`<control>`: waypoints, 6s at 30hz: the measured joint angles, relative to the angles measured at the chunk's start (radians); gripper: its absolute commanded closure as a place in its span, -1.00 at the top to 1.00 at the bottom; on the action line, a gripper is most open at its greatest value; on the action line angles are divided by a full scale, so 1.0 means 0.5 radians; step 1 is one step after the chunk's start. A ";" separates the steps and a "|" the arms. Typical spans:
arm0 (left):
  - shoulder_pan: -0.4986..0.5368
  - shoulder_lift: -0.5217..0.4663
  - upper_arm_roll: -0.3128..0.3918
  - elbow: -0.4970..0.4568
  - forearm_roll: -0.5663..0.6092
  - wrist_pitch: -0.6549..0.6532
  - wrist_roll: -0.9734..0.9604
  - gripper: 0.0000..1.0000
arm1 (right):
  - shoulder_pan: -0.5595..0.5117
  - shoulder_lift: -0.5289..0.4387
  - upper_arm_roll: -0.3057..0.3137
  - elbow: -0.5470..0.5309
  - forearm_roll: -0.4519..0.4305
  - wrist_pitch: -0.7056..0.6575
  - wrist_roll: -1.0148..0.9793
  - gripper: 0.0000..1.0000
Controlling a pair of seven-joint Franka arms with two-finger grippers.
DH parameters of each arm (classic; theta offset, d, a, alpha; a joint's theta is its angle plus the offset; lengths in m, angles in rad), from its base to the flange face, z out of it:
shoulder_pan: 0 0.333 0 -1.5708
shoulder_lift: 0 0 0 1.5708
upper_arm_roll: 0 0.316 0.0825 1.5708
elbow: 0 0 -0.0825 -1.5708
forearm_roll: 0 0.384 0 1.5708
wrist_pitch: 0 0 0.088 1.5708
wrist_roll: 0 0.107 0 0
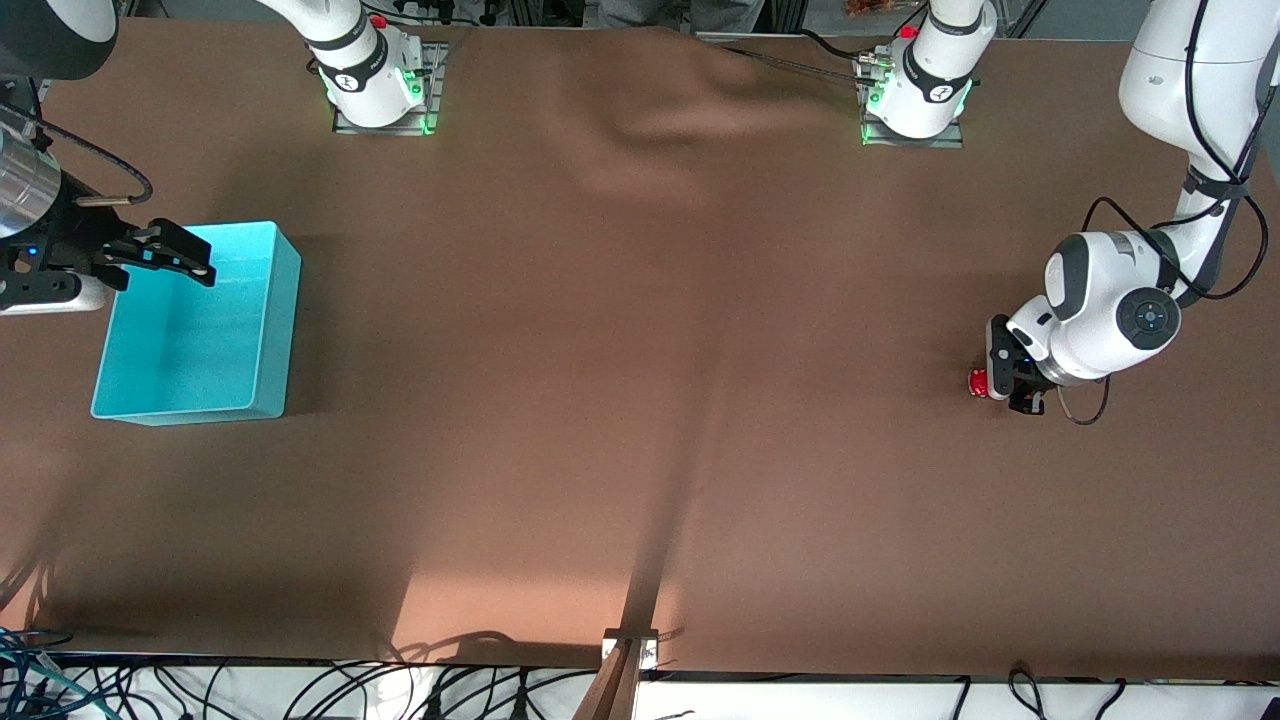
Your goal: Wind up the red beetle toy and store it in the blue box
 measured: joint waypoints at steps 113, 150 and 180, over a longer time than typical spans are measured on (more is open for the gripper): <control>-0.153 -0.795 -0.036 0.242 -0.146 -0.687 -1.216 1.00 | 0.000 0.000 0.000 0.000 0.000 -0.003 0.000 1.00; -0.326 -1.047 -0.018 0.690 -0.350 -1.634 -2.893 1.00 | 0.288 0.218 0.044 -0.001 0.104 0.185 0.769 1.00; -0.372 -0.948 -0.018 0.895 -0.343 -1.784 -2.952 1.00 | 0.584 0.761 0.059 -0.013 0.420 0.539 2.205 1.00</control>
